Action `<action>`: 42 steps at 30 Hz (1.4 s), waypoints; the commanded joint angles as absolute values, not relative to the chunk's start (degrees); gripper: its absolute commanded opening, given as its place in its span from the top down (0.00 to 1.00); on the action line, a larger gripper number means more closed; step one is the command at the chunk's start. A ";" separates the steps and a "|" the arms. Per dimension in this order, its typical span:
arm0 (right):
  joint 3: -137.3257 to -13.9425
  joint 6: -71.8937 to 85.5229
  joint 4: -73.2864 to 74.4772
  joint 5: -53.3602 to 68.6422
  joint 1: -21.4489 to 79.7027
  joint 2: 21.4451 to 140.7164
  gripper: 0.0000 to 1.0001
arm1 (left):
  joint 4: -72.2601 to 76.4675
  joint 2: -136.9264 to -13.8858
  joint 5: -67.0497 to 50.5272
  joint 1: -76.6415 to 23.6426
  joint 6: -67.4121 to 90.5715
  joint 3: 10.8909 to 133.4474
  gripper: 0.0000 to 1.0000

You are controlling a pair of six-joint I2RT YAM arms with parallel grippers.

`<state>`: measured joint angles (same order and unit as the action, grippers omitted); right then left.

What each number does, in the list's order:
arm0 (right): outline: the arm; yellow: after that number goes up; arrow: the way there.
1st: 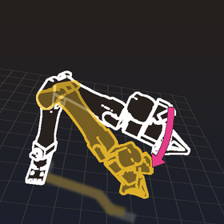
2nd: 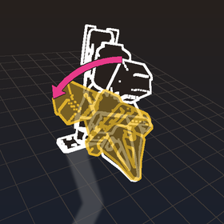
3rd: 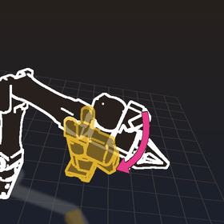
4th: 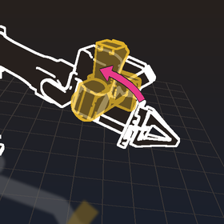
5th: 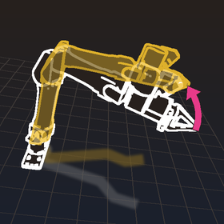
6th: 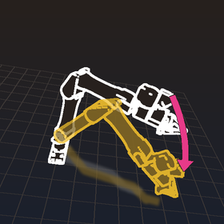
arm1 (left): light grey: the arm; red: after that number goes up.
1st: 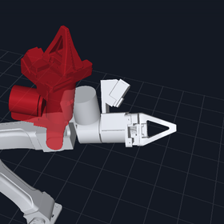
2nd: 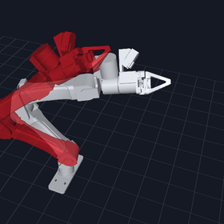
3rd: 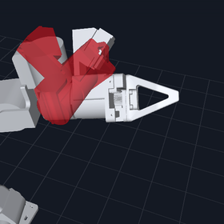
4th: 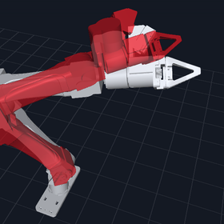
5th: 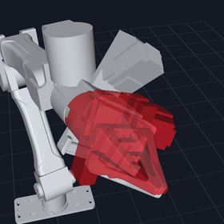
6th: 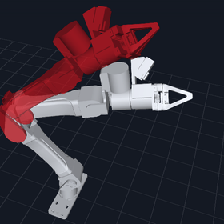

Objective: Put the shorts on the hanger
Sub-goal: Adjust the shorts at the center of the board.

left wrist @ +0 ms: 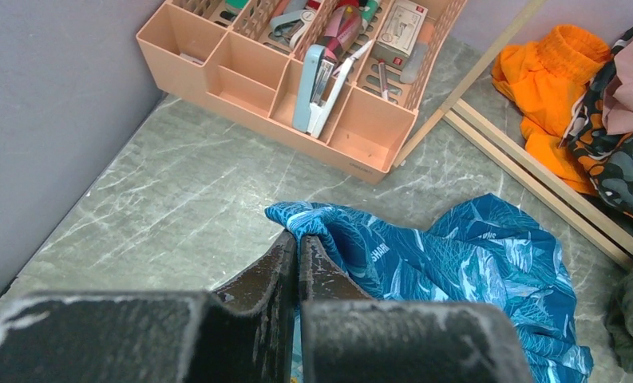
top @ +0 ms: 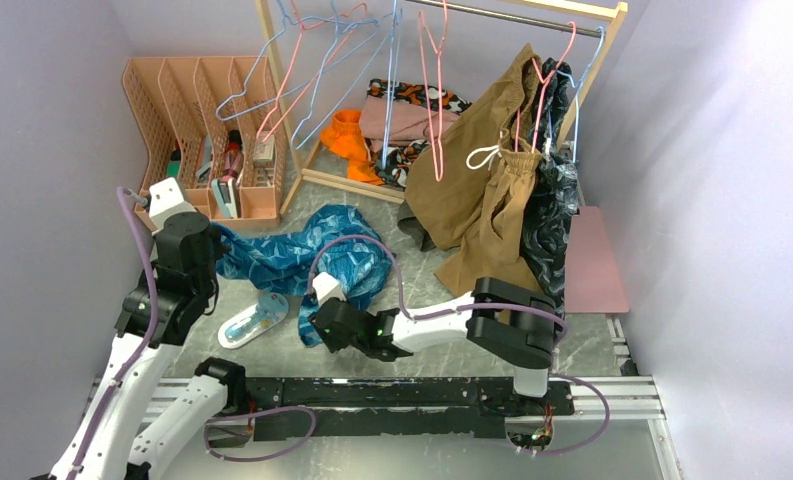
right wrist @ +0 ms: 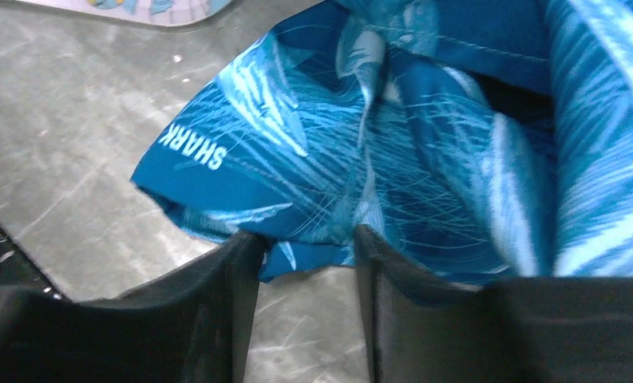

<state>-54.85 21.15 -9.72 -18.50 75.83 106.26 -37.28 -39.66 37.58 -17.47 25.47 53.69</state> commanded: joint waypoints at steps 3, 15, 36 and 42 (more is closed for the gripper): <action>-52.66 23.86 -5.45 -25.47 76.11 104.03 0.83 | -37.81 -37.87 35.90 -17.67 25.49 53.86 0.93; -68.56 5.50 8.49 -26.91 76.15 65.93 1.00 | -31.43 -34.77 23.90 -17.65 22.28 74.95 0.93; -78.43 -1.43 12.87 -21.79 76.16 50.55 1.00 | -26.10 -37.43 15.23 -17.67 18.81 91.97 0.93; -71.90 -1.38 12.51 -30.30 76.11 53.87 1.00 | -29.38 -40.21 13.49 -17.66 18.60 82.41 0.93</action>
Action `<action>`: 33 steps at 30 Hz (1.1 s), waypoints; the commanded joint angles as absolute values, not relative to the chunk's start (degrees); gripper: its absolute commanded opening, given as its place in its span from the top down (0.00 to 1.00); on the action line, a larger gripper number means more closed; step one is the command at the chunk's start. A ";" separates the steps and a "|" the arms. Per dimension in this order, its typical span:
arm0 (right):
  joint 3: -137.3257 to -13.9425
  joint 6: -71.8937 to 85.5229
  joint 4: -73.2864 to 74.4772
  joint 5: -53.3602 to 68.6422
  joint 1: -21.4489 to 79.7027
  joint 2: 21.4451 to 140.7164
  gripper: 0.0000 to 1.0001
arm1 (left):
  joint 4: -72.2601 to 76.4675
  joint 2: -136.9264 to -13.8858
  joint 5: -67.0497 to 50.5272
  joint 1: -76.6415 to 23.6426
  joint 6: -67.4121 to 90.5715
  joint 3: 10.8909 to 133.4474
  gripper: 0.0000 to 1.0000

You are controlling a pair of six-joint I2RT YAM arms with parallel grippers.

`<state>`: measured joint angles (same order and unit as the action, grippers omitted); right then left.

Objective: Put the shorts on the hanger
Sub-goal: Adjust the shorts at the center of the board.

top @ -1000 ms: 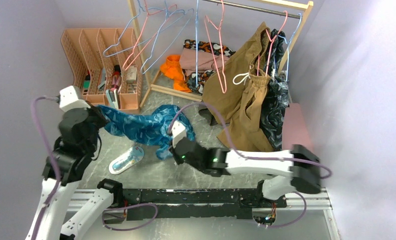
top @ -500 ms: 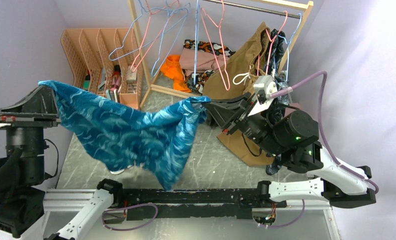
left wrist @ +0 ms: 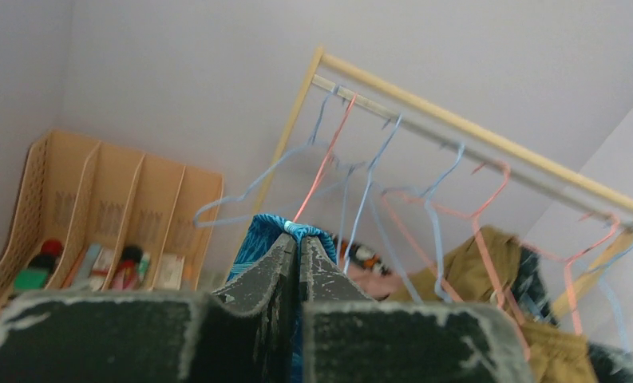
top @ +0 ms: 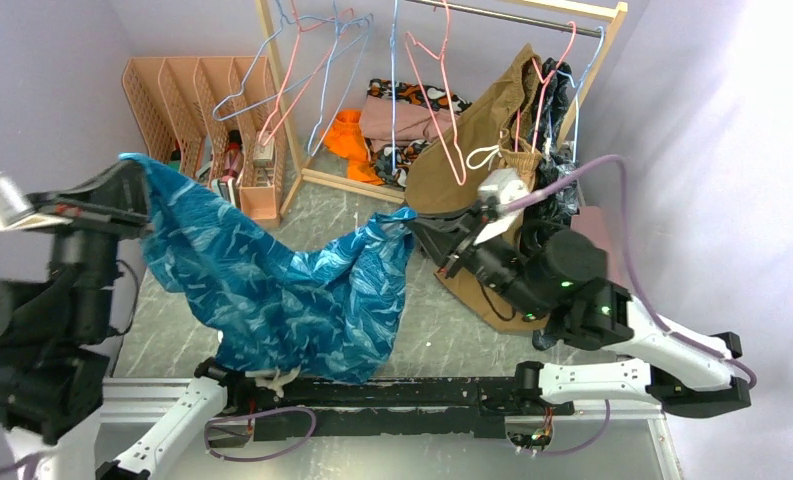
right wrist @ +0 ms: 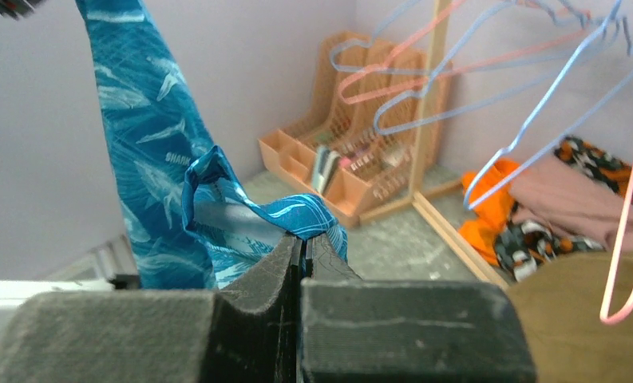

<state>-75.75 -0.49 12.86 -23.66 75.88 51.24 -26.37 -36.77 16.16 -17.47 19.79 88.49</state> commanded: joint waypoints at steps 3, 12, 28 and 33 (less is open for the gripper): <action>-69.12 -0.35 12.92 -34.22 75.95 56.59 1.00 | -29.54 -42.17 13.22 -17.67 19.78 76.42 0.93; -54.80 10.15 14.01 -30.87 67.37 58.27 1.00 | -21.79 -44.35 14.55 -17.64 23.99 61.00 0.93; -44.11 22.49 13.60 -26.31 63.24 70.19 0.60 | -28.96 -48.56 28.69 -17.58 32.25 44.84 0.31; -46.89 19.19 17.16 -23.04 63.55 68.07 0.36 | -31.70 -48.14 29.97 -17.57 31.55 46.33 0.00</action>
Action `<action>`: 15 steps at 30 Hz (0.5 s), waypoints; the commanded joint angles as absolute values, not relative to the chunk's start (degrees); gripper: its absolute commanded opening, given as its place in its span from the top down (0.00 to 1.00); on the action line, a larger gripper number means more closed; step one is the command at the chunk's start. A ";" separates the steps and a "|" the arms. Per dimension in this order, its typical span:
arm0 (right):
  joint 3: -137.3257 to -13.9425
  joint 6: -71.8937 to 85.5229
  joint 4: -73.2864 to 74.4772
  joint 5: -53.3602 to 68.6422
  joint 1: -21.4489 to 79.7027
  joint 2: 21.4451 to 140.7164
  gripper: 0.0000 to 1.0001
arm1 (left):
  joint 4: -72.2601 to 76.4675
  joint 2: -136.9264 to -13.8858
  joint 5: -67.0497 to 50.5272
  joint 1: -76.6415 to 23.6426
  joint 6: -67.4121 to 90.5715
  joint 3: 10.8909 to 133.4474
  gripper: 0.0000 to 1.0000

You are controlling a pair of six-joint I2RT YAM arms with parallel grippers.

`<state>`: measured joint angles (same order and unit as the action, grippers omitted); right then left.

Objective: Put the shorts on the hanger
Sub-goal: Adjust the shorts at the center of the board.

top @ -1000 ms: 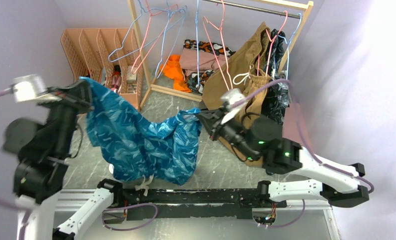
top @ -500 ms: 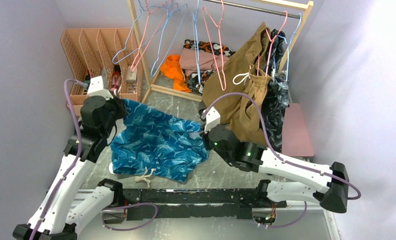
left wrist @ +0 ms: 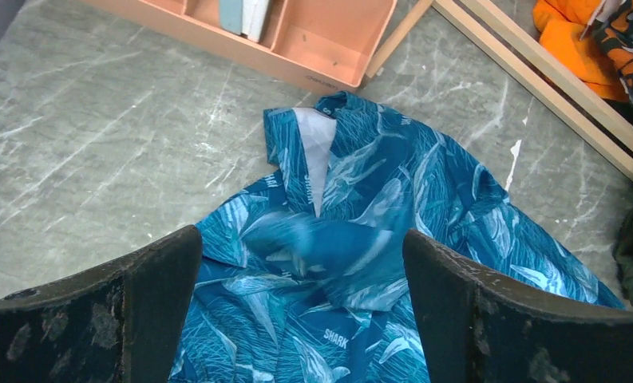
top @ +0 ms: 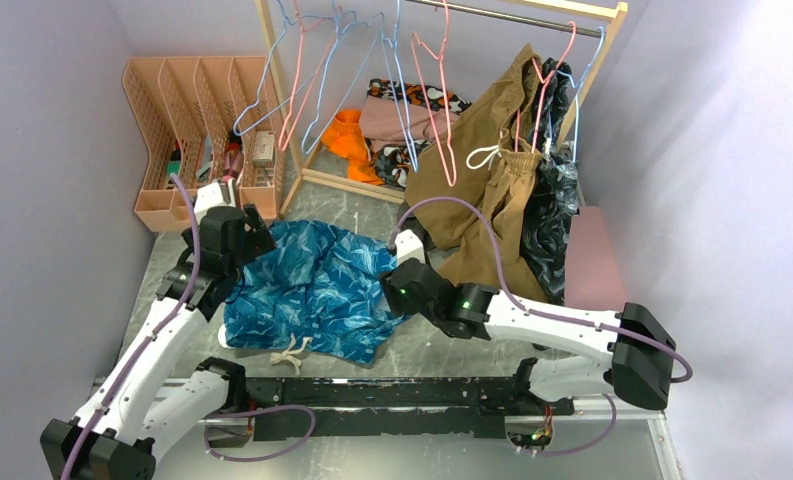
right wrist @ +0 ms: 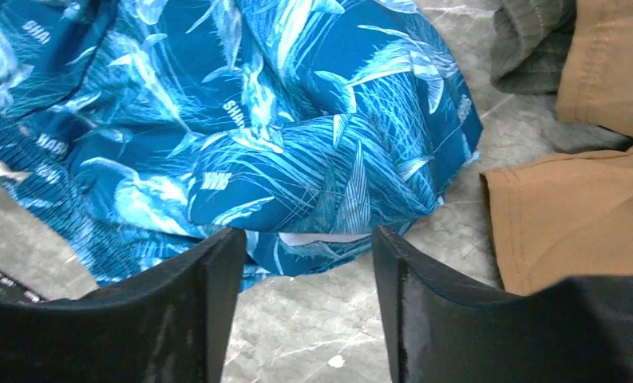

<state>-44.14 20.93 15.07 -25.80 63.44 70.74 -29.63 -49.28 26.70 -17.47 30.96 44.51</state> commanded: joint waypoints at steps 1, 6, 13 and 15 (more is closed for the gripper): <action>-47.37 18.31 17.67 -22.06 63.67 67.08 0.33 | -32.32 -47.91 29.97 -17.58 31.38 47.08 0.00; -49.56 12.91 18.53 -13.66 66.71 62.13 0.30 | -36.49 -43.68 29.44 -17.58 32.14 50.60 0.00; -50.67 10.21 14.84 -7.91 75.21 69.66 0.35 | -42.52 -34.85 26.00 -17.58 37.27 50.64 0.00; -50.58 9.96 12.24 -7.01 76.23 73.38 0.37 | -43.83 -32.81 25.11 -17.58 38.67 50.05 0.00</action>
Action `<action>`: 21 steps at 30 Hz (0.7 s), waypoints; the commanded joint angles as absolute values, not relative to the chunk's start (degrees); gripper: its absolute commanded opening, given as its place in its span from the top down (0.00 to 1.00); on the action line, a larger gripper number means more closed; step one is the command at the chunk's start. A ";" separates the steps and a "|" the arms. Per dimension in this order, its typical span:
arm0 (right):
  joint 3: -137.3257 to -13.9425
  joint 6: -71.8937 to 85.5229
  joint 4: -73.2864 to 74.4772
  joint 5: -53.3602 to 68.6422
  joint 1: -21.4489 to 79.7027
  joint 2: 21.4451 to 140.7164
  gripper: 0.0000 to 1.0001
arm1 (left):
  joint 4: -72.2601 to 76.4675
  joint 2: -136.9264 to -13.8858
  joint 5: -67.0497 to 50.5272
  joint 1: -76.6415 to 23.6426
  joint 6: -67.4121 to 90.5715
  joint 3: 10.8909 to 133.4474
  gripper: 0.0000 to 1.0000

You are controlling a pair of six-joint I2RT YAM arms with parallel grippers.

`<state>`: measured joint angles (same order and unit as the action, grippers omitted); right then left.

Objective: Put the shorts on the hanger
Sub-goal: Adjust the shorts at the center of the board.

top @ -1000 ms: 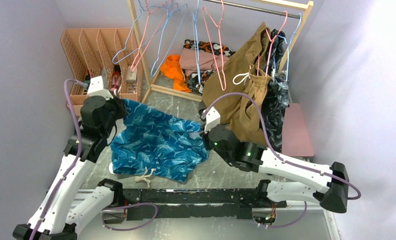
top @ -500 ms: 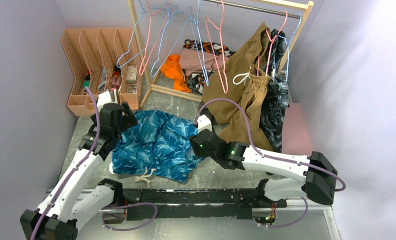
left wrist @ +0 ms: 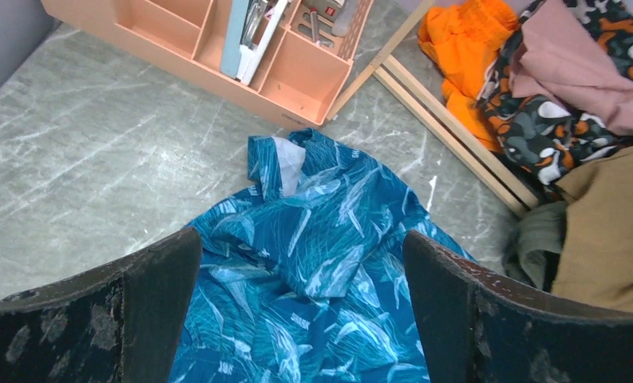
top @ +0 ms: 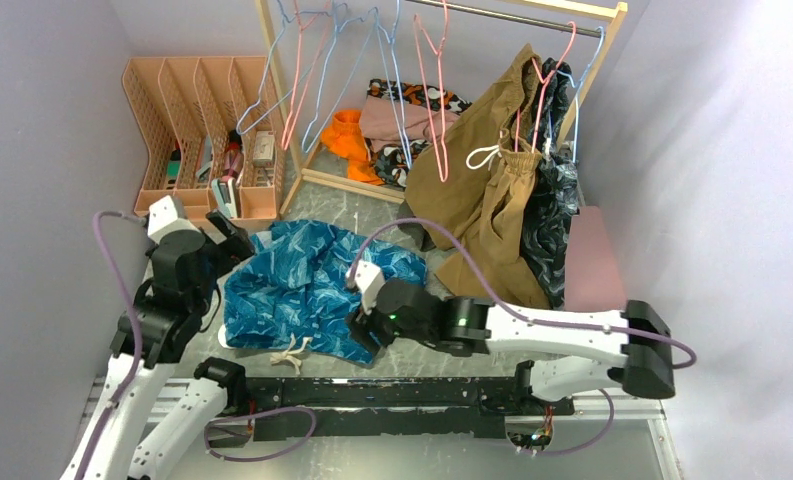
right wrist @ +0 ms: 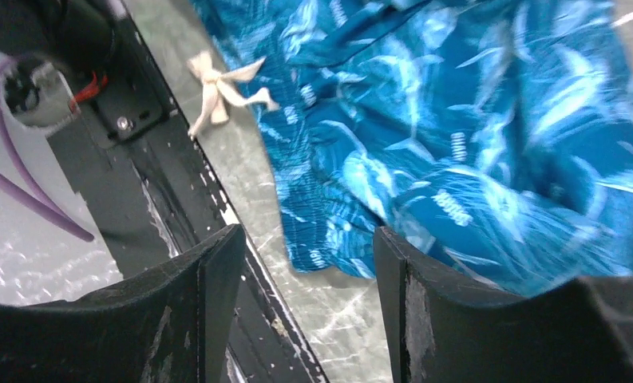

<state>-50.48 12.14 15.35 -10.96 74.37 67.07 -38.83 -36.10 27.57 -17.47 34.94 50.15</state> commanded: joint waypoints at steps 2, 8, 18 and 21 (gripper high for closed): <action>-50.77 9.57 9.57 -6.50 76.83 77.18 0.39 | -45.23 -31.35 24.31 -17.57 39.97 49.42 0.00; -55.87 8.13 0.63 -5.15 77.08 88.85 0.41 | -48.56 -30.34 23.97 -17.58 42.41 47.71 0.00; -73.39 7.65 -7.75 0.10 76.91 107.43 0.41 | -54.86 -27.84 28.92 -17.58 45.00 55.92 0.01; -78.61 7.52 -7.59 2.77 76.69 112.63 0.41 | -56.42 -26.20 30.49 -17.58 45.08 59.23 0.02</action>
